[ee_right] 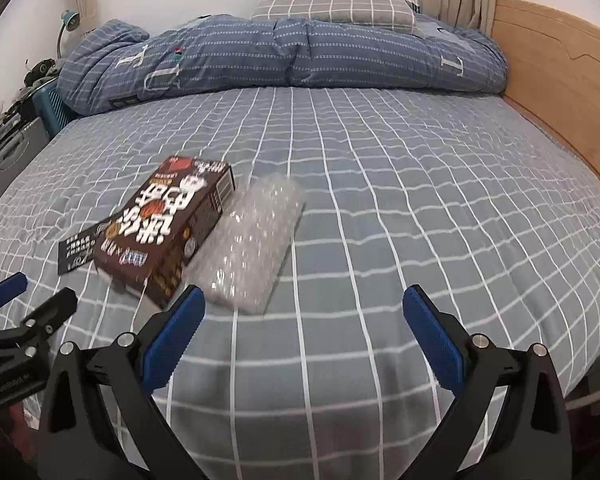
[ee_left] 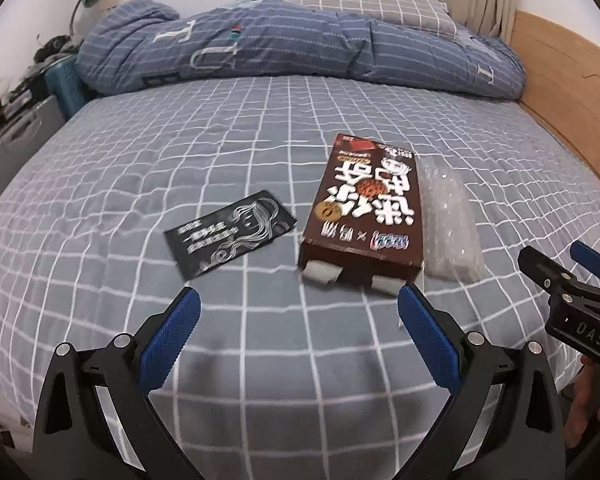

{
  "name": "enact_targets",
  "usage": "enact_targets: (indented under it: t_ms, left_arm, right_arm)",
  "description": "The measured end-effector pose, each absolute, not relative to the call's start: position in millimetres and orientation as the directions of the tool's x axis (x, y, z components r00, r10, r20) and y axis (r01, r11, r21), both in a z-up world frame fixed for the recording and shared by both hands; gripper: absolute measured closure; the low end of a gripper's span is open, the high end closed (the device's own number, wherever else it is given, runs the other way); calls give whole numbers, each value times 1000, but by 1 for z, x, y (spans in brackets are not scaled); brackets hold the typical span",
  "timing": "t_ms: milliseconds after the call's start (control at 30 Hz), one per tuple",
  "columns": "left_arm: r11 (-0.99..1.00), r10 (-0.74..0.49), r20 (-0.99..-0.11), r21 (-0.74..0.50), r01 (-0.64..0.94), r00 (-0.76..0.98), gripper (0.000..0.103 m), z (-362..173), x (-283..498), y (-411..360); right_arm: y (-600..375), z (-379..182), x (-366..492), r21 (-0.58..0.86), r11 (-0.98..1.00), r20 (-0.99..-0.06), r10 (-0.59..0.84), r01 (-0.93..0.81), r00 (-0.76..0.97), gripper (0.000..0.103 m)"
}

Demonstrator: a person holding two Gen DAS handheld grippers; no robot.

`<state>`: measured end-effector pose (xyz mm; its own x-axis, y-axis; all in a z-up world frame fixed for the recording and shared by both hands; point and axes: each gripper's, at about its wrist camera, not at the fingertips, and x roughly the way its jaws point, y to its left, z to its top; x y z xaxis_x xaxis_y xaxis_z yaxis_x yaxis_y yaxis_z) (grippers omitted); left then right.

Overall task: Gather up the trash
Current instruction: 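Move both tools back over the bed toward the snack box, then grasp the brown snack box with the left tool while the right tool grasps the bubble wrap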

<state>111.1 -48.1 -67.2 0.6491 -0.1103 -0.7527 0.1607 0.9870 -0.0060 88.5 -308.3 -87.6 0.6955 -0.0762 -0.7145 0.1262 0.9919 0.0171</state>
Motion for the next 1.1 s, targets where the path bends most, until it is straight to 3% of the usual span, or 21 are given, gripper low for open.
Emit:
enact_targets:
  t_ms: [500, 1033, 1100]
  left_arm:
    - [964, -186, -797, -34, 265, 575, 6, -79, 170, -85]
    - [955, -170, -846, -14, 297, 505, 6, -105, 196, -115]
    - [957, -166, -844, -13, 291, 510, 10, -107, 195, -115]
  right_arm:
    - [-339, -101, 119, 16, 988, -755, -90, 155, 649, 8]
    - [-350, -110, 134, 23, 987, -768, -85, 160, 635, 8]
    - [-349, -111, 135, 24, 987, -771, -84, 160, 632, 8]
